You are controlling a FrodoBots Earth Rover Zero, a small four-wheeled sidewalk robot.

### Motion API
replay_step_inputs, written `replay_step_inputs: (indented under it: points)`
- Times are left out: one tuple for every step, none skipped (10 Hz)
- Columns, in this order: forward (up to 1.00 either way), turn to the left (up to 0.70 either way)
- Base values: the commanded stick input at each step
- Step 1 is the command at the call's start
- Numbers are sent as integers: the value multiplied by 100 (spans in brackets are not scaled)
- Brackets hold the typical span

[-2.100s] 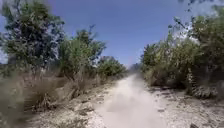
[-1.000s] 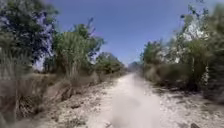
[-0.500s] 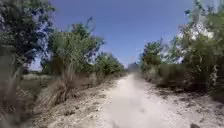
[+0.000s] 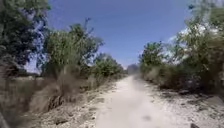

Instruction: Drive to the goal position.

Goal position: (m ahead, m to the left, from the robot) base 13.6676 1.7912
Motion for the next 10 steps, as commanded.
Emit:
replay_step_inputs:
  points:
    - [45, 2]
    - [45, 2]
    - [45, 2]
    - [45, 2]
    - [45, 2]
    - [45, 2]
    - [45, 2]
    - [45, 2]
    - [45, 2]
    - [45, 2]
